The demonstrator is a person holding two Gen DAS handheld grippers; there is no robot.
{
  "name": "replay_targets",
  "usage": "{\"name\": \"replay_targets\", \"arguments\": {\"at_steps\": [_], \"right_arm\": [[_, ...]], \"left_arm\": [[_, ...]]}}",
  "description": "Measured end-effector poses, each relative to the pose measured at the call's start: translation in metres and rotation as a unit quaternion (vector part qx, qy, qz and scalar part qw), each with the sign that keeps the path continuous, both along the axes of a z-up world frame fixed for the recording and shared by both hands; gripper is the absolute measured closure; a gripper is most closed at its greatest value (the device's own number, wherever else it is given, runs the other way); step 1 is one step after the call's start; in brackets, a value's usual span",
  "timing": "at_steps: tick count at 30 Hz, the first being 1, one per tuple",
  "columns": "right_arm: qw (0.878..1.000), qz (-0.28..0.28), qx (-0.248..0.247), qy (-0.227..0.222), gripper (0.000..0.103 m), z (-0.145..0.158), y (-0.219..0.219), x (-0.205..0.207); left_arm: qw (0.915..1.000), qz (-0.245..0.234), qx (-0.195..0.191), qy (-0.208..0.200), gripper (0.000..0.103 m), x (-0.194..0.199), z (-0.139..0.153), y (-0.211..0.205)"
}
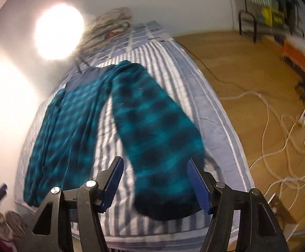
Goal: Fold large clothes
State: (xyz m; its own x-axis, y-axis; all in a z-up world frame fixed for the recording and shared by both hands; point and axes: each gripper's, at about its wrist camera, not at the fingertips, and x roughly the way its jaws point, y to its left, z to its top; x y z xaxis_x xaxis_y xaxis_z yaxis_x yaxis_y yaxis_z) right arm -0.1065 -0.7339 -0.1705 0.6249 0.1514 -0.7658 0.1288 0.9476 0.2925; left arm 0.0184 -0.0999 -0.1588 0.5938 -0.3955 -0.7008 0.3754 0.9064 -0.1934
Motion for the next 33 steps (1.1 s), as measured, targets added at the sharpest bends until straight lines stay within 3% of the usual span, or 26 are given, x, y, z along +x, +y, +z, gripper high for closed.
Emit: {"name": "replay_targets", "arguments": {"at_steps": [5,8,11,16,21,23,26,30,32,33], "right_arm": [[0.996,-0.059,0.052,0.03,0.043,-0.021,-0.046,0.01],[0.993,-0.069,0.095,0.024,0.043,-0.031,-0.056,-0.002],[0.993,-0.076,0.088,0.038,0.043,-0.042,-0.056,-0.013],[0.988,-0.083,0.126,0.035,0.047,-0.058,-0.056,-0.025],[0.991,-0.069,0.103,0.042,0.049,-0.062,-0.049,-0.009],[0.991,-0.068,0.105,0.047,0.088,-0.059,-0.046,-0.004],[0.996,-0.049,0.068,0.042,0.1,-0.031,-0.034,-0.008],[0.998,-0.03,-0.037,0.042,0.101,0.01,-0.019,-0.012],[0.996,-0.037,-0.072,0.045,0.088,0.013,-0.018,-0.014],[0.997,-0.035,-0.053,0.043,0.077,0.01,-0.021,-0.016]], "left_arm": [[0.9999,-0.007,0.007,0.004,0.057,0.002,0.001,-0.009],[0.9999,-0.013,0.011,0.002,0.057,0.0,0.001,-0.012],[0.9997,-0.017,0.012,0.009,0.057,0.002,-0.004,-0.016],[0.9993,-0.032,0.01,0.019,0.057,0.001,-0.01,-0.027],[0.9989,-0.042,0.014,0.014,0.057,-0.004,-0.007,-0.031],[0.999,-0.04,0.014,0.014,0.057,-0.005,-0.007,-0.031],[0.9991,-0.036,0.014,0.015,0.057,-0.006,-0.007,-0.029],[0.999,-0.035,0.012,0.024,0.057,-0.004,-0.012,-0.028],[0.9988,-0.037,0.01,0.03,0.057,-0.003,-0.015,-0.031],[0.9987,-0.039,0.008,0.032,0.057,-0.004,-0.017,-0.032]]}}
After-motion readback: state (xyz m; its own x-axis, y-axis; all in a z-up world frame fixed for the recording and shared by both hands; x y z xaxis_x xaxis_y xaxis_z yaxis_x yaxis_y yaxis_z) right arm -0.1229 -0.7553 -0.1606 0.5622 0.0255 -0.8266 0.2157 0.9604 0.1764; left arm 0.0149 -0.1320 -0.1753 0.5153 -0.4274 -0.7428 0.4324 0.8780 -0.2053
